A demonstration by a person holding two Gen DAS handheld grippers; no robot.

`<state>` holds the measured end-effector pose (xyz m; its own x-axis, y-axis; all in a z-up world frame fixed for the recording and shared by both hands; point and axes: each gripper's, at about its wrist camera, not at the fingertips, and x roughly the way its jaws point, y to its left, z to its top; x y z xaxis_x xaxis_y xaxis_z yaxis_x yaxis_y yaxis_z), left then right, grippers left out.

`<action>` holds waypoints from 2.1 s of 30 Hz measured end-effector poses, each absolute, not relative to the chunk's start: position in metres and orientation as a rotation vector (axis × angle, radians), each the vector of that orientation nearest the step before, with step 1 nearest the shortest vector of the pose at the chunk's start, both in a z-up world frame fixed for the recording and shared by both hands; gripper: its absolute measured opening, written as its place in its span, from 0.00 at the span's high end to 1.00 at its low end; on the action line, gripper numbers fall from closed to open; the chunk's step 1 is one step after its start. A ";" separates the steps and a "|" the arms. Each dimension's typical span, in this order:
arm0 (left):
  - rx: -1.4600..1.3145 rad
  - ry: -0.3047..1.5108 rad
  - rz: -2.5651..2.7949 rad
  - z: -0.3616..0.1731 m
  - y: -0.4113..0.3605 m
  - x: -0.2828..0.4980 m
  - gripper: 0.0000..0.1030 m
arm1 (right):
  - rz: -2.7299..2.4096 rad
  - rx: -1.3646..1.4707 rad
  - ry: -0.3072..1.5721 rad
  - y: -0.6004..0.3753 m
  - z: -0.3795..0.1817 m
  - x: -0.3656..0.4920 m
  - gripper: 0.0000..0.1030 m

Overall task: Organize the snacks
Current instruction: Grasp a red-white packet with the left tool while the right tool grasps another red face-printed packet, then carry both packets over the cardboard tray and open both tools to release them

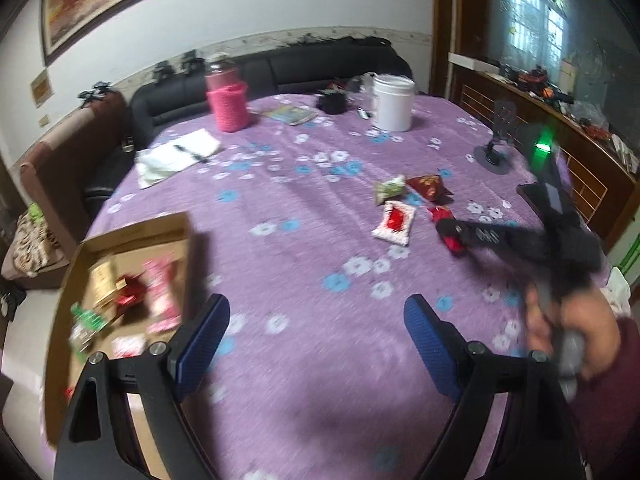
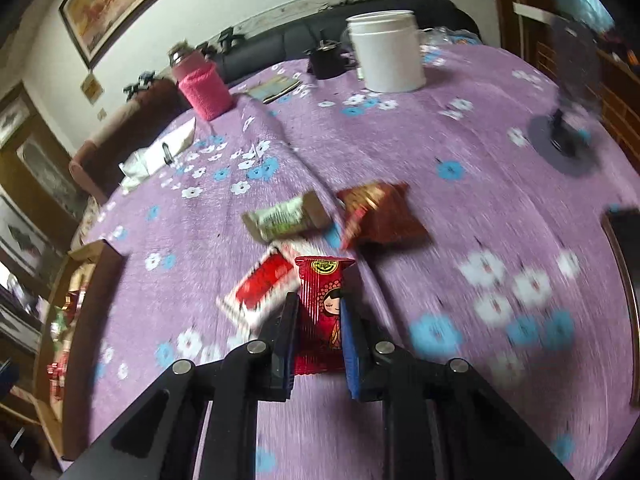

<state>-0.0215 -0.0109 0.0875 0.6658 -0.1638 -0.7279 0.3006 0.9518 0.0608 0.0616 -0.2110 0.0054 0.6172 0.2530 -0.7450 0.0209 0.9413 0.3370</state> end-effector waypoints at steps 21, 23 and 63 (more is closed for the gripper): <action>0.326 0.923 -0.459 0.008 -0.127 0.105 0.71 | 0.171 0.471 0.815 -0.244 0.009 0.036 0.80; 0.311 0.912 -0.448 0.011 -0.122 0.102 0.72 | 0.169 0.467 0.815 -0.244 0.009 0.036 0.80; -0.111 0.725 -0.033 0.100 0.171 -0.115 0.71 | 0.413 0.175 0.818 -0.073 0.065 -0.044 0.80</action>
<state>-0.1146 0.1709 0.0996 0.7485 -0.0691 -0.6596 -0.0080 0.9935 -0.1132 -0.0443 -0.0733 0.0651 0.6092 0.4226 -0.6710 -0.2893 0.9063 0.3080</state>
